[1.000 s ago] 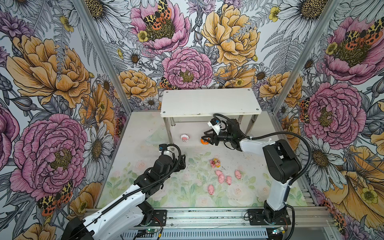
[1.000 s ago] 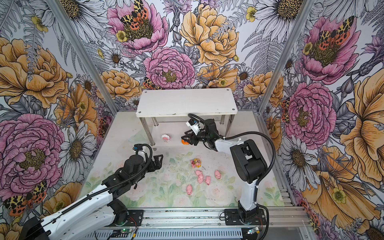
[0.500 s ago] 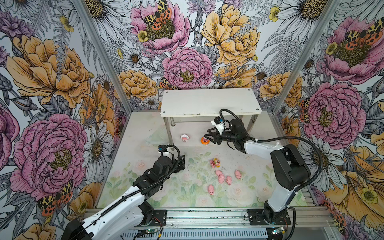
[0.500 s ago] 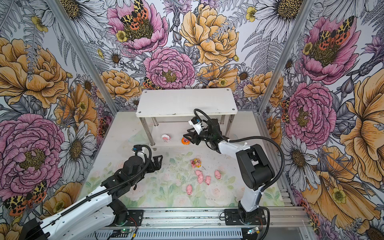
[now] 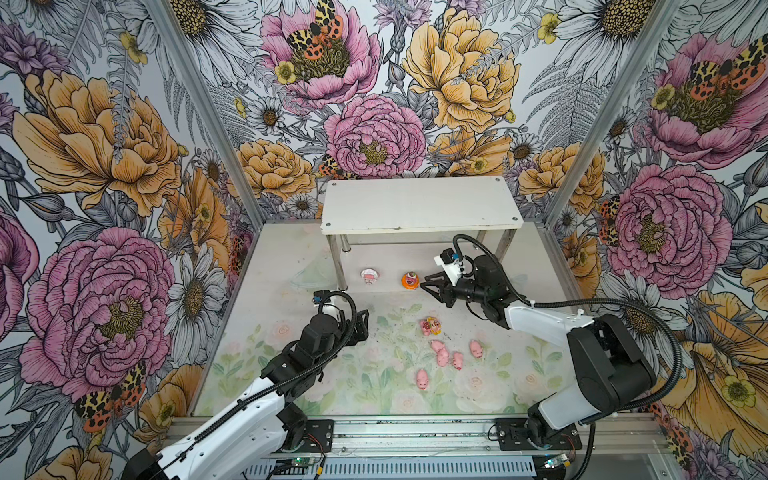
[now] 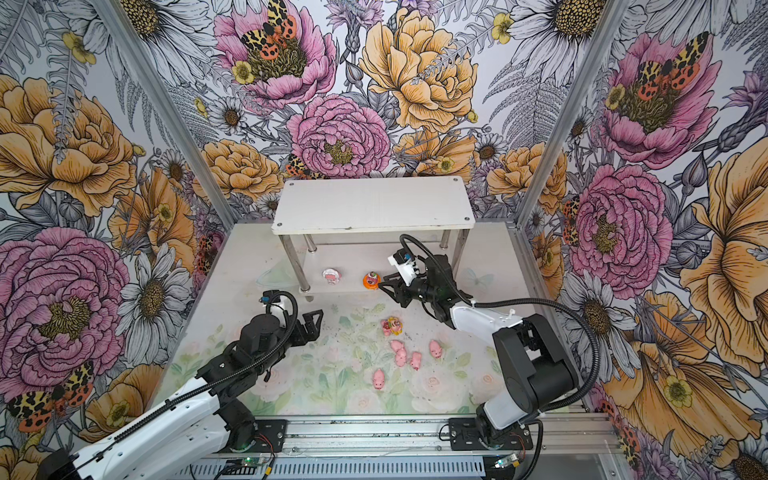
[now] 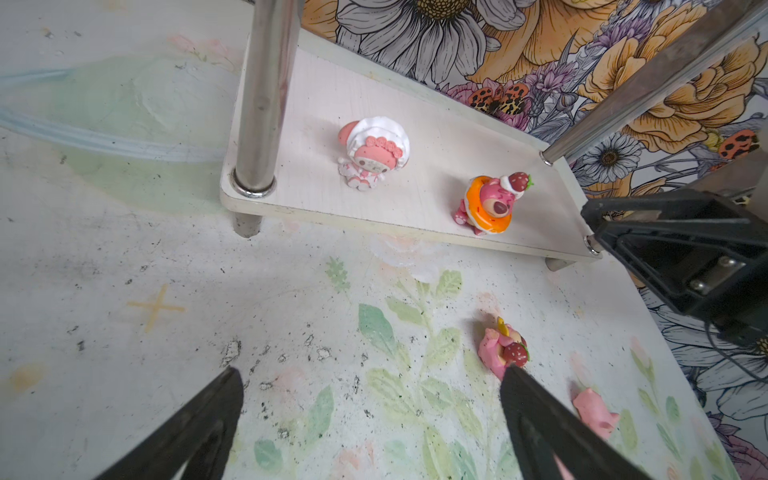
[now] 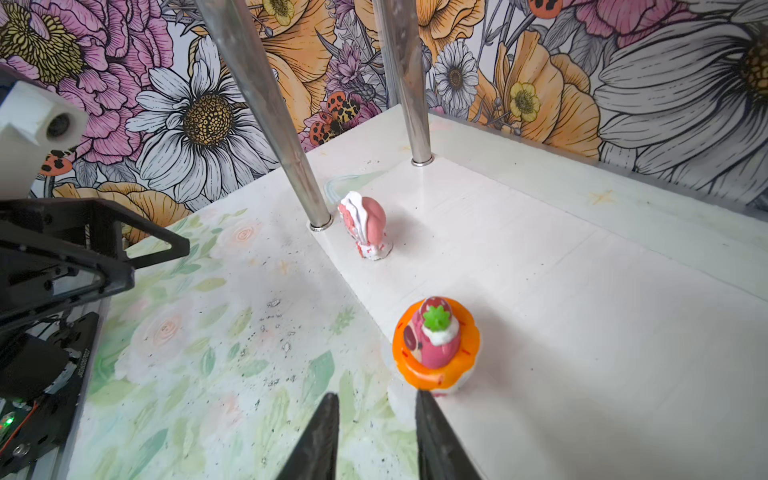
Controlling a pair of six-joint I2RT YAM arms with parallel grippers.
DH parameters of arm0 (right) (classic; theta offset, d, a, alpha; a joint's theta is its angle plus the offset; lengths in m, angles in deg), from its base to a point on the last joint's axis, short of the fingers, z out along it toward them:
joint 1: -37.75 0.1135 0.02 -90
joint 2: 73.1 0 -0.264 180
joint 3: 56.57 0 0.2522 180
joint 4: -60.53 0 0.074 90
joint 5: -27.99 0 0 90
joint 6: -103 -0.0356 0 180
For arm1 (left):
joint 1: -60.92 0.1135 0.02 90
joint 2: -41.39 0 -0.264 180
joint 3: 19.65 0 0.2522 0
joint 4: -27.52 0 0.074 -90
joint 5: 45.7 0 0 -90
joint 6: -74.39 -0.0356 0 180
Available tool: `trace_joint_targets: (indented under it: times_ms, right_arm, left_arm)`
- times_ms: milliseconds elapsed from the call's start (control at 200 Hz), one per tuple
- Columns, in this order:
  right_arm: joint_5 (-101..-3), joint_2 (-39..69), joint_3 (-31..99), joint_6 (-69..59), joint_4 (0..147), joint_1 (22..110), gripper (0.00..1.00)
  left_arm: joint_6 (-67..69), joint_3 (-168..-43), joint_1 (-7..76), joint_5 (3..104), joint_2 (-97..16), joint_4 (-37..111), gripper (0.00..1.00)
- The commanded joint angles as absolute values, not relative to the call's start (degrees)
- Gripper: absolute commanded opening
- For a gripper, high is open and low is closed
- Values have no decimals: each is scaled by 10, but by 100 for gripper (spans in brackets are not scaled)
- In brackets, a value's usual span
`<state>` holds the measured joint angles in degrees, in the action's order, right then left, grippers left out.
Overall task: Place and organize the plastic toys onto the shelf
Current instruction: 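Open the right gripper and withdraw it from the donut bear figure, then move both grippers toward the strawberry-sunflower pig figure on the table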
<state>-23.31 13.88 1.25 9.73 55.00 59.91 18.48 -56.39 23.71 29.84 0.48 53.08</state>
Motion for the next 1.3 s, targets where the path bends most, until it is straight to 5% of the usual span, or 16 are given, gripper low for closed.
trace_joint_targets:
  times_ms: [0,115,420,630,886,1296]
  right_arm:
    - [-254,96,-17,73,544,600,9]
    - [-262,96,-32,44,545,601,0]
    - [-237,166,-20,-16,533,607,4]
    - [-352,118,-43,-6,627,644,5]
    - [-503,-8,-134,-80,698,686,29]
    - [-570,-147,-205,-206,811,750,43]
  left_arm:
    - [173,-550,245,297,22,529,95]
    - [179,-539,251,305,28,517,92]
    - [183,-534,268,319,21,520,95]
    - [171,-541,268,351,-21,522,93]
    - [149,-541,213,349,-64,515,90]
    - [190,-474,118,328,-67,427,91]
